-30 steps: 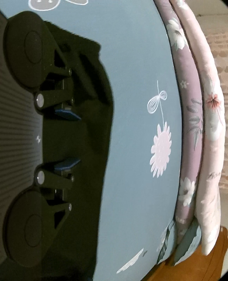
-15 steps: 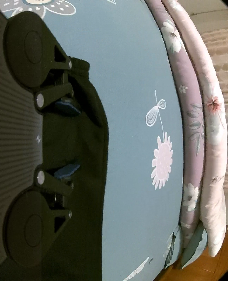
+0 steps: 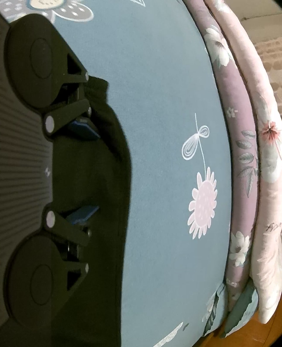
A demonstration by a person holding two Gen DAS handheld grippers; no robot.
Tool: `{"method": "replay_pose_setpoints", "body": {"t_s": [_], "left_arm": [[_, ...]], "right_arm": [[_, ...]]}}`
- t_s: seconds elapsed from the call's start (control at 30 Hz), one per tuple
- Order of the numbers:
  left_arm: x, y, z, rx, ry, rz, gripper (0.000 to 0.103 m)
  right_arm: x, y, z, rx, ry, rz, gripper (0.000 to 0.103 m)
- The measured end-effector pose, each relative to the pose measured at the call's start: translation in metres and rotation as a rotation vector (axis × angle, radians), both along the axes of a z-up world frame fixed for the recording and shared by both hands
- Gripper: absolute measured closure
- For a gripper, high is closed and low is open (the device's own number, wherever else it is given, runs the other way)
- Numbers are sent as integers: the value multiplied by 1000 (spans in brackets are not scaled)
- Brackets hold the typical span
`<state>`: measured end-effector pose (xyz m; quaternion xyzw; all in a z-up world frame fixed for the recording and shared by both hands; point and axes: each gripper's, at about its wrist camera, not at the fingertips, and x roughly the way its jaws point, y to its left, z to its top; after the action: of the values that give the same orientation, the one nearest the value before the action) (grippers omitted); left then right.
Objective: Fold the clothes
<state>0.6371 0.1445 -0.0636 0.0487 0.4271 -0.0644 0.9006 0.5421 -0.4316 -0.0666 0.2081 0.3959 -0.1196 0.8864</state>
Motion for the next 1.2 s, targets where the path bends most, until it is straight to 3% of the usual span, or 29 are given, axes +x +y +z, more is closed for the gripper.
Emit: {"method": "replay_pose_setpoints", "body": {"t_s": [0.13,0.27,0.33,0.4,0.47,0.57,0.63,0.73,0.8,0.93,1.03,1.2], "left_arm": [[-32,-7,15,-29,-26,-95,38],[-53,-21,12,-97,28,-178,37],[-57,-29,6,-93,48,-205,36],[-56,-32,2,-53,46,-201,35],[-54,-35,-2,-12,43,-197,35],[-50,-39,-8,46,39,-187,33],[-44,-36,-7,80,33,-141,33],[-44,-29,4,49,41,-92,39],[-51,-28,10,33,10,-121,35],[-46,-28,-4,44,46,-120,35],[-39,-16,-10,4,32,-84,32],[-25,0,-4,14,49,4,36]], "right_arm": [[-50,-33,32,73,-83,-48,2],[-71,-61,16,130,-32,-89,2],[-71,-71,-5,149,9,-109,2],[-61,-77,-28,168,44,-131,2],[-52,-76,-35,84,17,-115,0],[-30,-80,-38,-10,44,-127,0],[-23,-88,-35,-19,63,-125,0],[-26,-89,-20,-18,91,-119,2],[-38,-81,0,-19,78,-104,2],[-52,-53,18,23,55,-8,1],[-60,-40,6,2,129,16,1],[-73,-36,-29,-5,252,-25,1]]}}
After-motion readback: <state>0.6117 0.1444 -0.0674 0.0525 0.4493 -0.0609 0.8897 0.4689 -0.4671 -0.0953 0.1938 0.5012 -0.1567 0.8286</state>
